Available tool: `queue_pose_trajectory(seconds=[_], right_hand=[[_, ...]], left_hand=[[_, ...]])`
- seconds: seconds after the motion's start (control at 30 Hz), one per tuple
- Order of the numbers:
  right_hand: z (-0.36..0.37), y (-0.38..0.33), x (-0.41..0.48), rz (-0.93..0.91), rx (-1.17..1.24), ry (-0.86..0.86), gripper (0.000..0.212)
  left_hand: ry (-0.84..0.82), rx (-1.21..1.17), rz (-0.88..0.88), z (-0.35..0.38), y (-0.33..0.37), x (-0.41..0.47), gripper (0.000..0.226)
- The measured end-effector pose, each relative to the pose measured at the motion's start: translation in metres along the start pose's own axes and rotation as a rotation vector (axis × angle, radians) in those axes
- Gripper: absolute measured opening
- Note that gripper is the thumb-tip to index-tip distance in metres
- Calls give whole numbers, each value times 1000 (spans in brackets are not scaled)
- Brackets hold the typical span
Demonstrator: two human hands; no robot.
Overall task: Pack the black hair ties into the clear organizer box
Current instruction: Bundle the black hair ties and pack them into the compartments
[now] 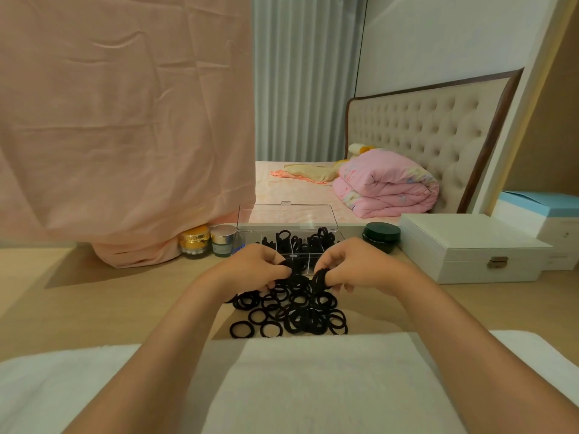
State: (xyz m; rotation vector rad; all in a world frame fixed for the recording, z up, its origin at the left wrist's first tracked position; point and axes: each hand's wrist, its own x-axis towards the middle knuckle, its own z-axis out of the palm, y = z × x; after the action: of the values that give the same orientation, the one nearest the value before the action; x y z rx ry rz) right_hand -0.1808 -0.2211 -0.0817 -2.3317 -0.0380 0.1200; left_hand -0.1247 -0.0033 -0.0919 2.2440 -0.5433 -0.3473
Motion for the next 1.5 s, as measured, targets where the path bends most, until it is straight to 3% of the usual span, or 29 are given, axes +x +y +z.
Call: queue_pose_trajectory(seconds=[0.17,0.5,0.67,0.77,0.93,1.03,1.17,1.23,1.37,1.5], right_hand=[[-4,-18,-6,-32,366,-73,15],[4,-19,-6,113,274,86,17],[11,-21,-2,100,125,109,13],[10,-20,-3,45,227,44,19],[6,-15,-3,-7,363,35,29],[18,-6,5,31,114,182,15],[43,6,18,98,-438,96,37],[48,5,21,104,-512,90,39],[40,-1,17,11,-326,70,9],[21,-8,9,-16,-122,94,11]], left_hand=[[46,-86,-25,13,5,5,14],[-262,-672,-2,13,10,1,29],[-154,-413,25,15,7,3,38],[-98,-442,6,10,2,2,19],[29,-395,-24,-3,-2,2,13],[80,-357,-35,-8,-6,4,12],[104,-353,-31,-12,-9,4,13],[80,-312,-30,-12,-8,3,14],[45,-249,-21,-11,-8,1,14],[88,-142,-11,-9,-8,2,13]])
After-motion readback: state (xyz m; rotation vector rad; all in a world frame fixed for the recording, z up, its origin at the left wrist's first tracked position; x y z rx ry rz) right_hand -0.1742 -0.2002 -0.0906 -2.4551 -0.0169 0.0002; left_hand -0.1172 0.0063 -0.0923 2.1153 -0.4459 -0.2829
